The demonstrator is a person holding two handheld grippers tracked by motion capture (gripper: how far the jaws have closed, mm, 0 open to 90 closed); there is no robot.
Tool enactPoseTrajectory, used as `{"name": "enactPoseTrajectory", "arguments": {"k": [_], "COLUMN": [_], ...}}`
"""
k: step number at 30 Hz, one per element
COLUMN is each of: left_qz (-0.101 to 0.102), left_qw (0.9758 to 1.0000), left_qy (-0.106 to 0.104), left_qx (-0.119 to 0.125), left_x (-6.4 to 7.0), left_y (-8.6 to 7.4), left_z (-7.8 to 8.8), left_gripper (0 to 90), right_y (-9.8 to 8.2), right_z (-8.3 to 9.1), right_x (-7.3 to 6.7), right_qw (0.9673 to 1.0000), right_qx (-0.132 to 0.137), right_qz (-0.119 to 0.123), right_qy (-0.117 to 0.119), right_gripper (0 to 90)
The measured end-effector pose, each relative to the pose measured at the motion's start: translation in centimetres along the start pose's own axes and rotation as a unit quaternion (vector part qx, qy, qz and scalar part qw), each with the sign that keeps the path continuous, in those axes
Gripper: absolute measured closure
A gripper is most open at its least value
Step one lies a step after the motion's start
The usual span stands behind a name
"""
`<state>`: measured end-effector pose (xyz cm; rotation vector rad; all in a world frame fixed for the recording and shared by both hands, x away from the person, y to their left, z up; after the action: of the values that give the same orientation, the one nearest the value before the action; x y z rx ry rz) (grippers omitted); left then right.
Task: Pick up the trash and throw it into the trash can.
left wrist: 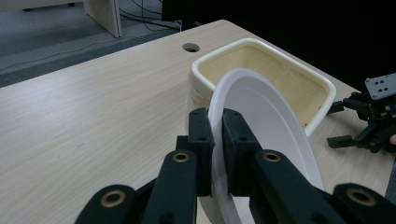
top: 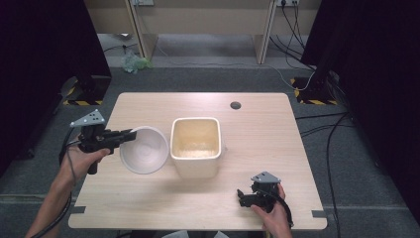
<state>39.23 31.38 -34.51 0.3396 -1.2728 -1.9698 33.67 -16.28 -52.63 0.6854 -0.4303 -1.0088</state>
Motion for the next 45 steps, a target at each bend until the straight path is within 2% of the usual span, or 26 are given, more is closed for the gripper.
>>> {"name": "enactPoseTrajectory", "arguments": {"k": [11, 22, 36, 45], "left_qz": [-0.019, -0.033, -0.049, -0.05], "left_qw": [0.9998, 0.9994, 0.9983, 0.998], "left_qy": [-0.004, -0.013, -0.029, -0.035], "left_qx": [0.006, 0.0, -0.009, -0.016], "left_x": [0.9, 2.0, 3.7, 4.5], "left_y": [2.7, 4.1, 6.4, 7.2], "left_z": [-0.6, -2.2, -5.9, -8.4], "left_gripper": [82.7, 82.7, 82.7, 82.7], "right_y": [0.0, 0.0, 0.0, 0.0], "right_z": [0.0, 0.0, 0.0, 0.0], "right_x": [0.0, 0.0, 0.0, 0.0], "right_qw": [1.0, 1.0, 1.0, 1.0], "right_qx": [0.001, 0.001, 0.001, 0.001], "right_qz": [0.0, 0.0, 0.0, 0.0], "right_qy": [0.0, 0.0, 0.0, 0.0], "right_gripper": [0.6, 0.7, 0.6, 0.6]}}
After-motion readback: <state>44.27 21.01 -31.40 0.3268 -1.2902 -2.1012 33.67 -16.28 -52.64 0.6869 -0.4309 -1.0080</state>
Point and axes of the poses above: each handheld gripper's, and its own axes: z roughly backward along the jaws, y roughly out of its top, x roughly to its right, the point moved 1 cm from there along -z, roughly forward along the jaws, and after that the axes turned 1 degree about z, right-handed, at the moved point
